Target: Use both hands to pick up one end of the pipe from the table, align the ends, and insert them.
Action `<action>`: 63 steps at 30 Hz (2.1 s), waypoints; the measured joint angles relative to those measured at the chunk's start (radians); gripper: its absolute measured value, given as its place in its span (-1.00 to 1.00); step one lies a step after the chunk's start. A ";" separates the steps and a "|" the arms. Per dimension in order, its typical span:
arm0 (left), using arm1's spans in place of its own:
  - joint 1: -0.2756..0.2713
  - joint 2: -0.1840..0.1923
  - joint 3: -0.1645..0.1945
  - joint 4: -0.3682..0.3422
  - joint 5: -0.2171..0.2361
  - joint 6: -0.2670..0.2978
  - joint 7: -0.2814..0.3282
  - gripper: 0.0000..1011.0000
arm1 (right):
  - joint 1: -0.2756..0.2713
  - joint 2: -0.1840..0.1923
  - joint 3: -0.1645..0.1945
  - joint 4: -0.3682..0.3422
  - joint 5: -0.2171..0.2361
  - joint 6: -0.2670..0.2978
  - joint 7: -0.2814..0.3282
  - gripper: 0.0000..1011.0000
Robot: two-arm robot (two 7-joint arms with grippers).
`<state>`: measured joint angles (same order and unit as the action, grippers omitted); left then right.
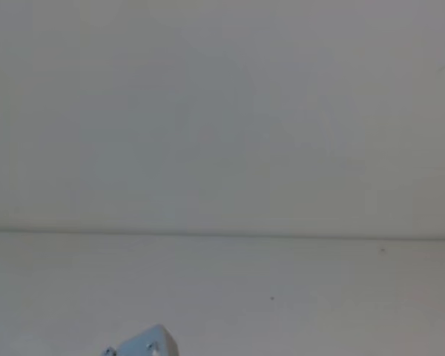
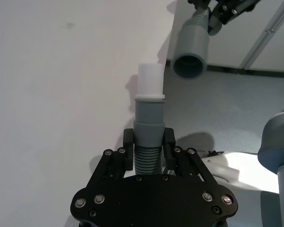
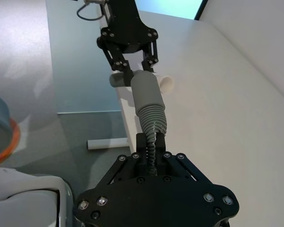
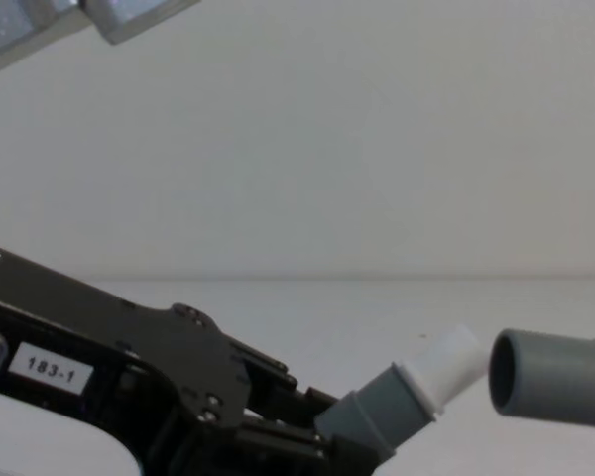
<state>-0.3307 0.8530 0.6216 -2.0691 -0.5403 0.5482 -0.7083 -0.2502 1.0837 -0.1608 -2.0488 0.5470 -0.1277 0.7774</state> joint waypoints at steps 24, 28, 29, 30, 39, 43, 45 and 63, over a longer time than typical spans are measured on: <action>-0.082 0.023 0.064 -0.012 0.050 0.069 -0.013 -0.34 | 0.037 -0.039 -0.035 0.039 -0.130 -0.027 -0.029 -0.85; -0.095 0.025 0.074 -0.012 0.054 0.076 -0.014 -0.34 | 0.044 -0.042 -0.042 0.045 -0.145 -0.031 -0.029 -0.85; -0.095 0.025 0.074 -0.012 0.054 0.076 -0.014 -0.34 | 0.049 -0.044 -0.047 0.051 -0.155 -0.034 -0.029 -0.85; -0.099 0.026 0.077 -0.012 0.056 0.079 -0.015 -0.34 | 0.051 -0.045 -0.049 0.052 -0.158 -0.034 -0.029 -0.85; -0.132 0.031 0.102 -0.017 0.073 0.101 -0.025 -0.34 | 0.069 -0.052 -0.065 0.068 -0.183 -0.039 -0.029 -0.86; -0.149 0.032 0.116 -0.019 0.084 0.112 -0.031 -0.34 | 0.073 -0.053 -0.068 0.072 -0.187 -0.040 -0.029 -0.86; -0.155 0.032 0.121 -0.020 0.088 0.116 -0.033 -0.34 | 0.074 -0.054 -0.068 0.073 -0.187 -0.041 -0.029 -0.86; -0.217 0.017 0.177 -0.015 0.118 0.148 -0.048 -0.34 | 0.070 -0.051 -0.058 0.072 -0.176 -0.061 -0.022 -0.86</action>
<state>-0.5476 0.8701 0.7986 -2.0840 -0.4221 0.6965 -0.7567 -0.1806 1.0324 -0.2191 -1.9768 0.3711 -0.1887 0.7554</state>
